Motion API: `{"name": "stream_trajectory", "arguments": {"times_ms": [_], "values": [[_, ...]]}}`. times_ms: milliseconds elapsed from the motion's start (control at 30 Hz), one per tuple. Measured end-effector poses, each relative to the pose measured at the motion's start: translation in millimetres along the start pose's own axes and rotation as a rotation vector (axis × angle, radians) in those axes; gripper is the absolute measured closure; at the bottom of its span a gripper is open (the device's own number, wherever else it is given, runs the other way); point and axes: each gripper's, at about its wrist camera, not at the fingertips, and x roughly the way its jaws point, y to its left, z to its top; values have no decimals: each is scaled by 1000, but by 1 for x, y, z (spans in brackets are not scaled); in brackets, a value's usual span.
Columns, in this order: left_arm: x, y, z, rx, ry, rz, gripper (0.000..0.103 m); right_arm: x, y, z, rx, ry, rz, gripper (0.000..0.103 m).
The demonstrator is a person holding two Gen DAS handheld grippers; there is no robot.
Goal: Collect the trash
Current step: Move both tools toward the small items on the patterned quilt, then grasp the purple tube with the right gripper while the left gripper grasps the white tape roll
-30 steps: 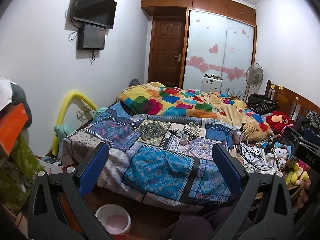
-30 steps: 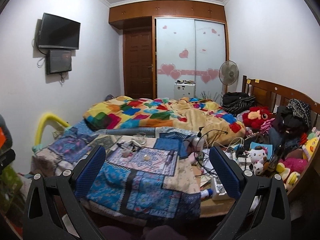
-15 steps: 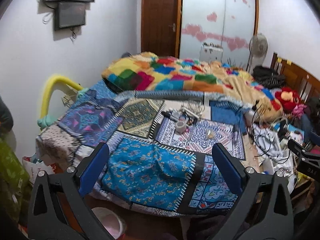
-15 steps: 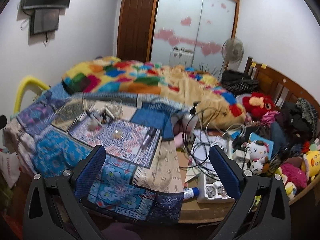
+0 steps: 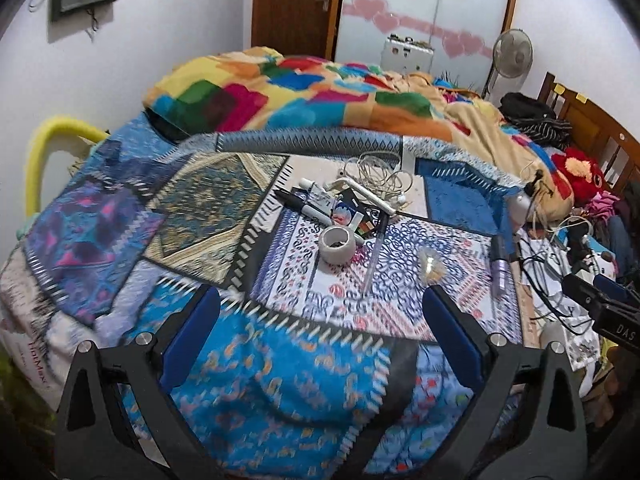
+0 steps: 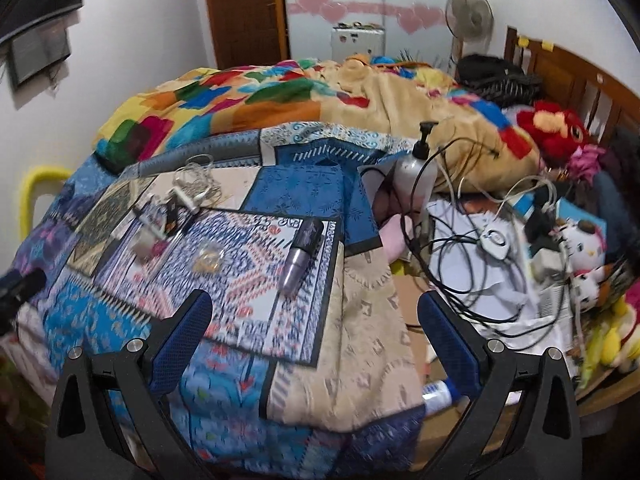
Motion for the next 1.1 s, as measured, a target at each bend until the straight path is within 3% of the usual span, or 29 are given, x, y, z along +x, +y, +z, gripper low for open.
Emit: {"name": "stream_trajectory", "arguments": {"times_ms": [167, 267, 333, 633, 733, 767, 833, 1100], "values": [[53, -1, 11, 4, 42, -30, 12, 44, -1, 12, 18, 40, 28, 12], [79, -1, 16, -1, 72, -58, 20, 69, -5, 18, 49, 82, 71, 27], [92, -1, 19, -8, 90, -86, 25, 82, -6, 21, 64, 98, 82, 36], [130, 3, 25, -65, 133, -150, 42, 121, 0, 24, 49, 141, 76, 58], [137, 4, 27, -80, 146, -167, 56, 124, 3, 21, 42, 133, 53, 65], [139, 6, 26, -83, 152, -174, 66, 125, 4, 21, 35, 132, 48, 68], [138, 6, 26, -88, 147, -179, 66, 126, 7, 21, 20, 129, 36, 77], [102, 4, 28, -40, 114, -144, 66, 108, 11, 25, 11, 117, 81, 78]]}}
